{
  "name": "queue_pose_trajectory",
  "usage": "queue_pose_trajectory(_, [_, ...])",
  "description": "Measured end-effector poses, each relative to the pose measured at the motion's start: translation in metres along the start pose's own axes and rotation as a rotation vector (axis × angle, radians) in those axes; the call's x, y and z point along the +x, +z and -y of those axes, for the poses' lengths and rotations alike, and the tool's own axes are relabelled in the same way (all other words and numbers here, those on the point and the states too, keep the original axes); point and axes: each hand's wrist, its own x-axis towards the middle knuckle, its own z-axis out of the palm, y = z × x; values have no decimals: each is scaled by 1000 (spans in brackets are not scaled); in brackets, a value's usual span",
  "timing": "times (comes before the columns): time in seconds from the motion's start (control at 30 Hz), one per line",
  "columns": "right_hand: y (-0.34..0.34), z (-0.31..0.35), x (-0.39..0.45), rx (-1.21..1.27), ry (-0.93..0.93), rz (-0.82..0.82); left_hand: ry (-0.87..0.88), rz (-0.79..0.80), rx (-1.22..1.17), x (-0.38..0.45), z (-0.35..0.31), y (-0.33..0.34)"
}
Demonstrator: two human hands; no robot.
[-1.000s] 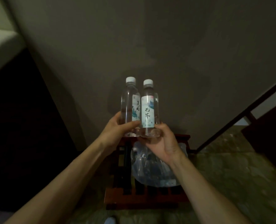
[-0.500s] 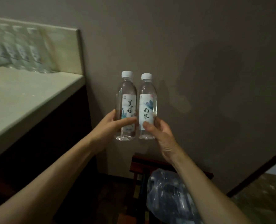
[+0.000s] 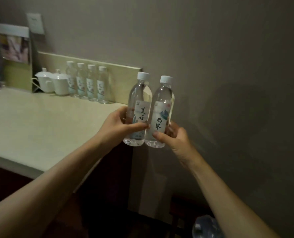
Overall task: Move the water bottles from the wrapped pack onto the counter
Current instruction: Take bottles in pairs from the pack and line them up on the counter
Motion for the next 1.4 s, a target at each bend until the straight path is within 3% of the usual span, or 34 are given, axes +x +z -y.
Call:
queue_pose_trajectory(0.1, [49, -3, 22, -48, -8, -6, 11, -60, -4, 5, 7, -52])
queue_pose_trajectory(0.27, [113, -9, 54, -163, 5, -57, -4, -25, 18, 20, 24, -125])
queue_pose_trajectory(0.5, [153, -26, 86, -404, 80, -98, -27, 5, 73, 45, 57, -178])
queue_pose_trajectory(0.7, [156, -50, 114, -395, 159, -72, -61, -1, 131, 71, 77, -189])
queue_pose_trajectory(1.0, [141, -78, 152, -422, 114, -56, -79, -16, 198, 107, 95, -186])
queue_pose_trajectory(1.17, [136, -91, 165, -515, 74, -110, -76, -49, 401, 125, 98, -185])
queue_pose_trajectory(1.4, [133, -101, 190, -642, 85, -176, -62, -74, 389, 141, 108, -186])
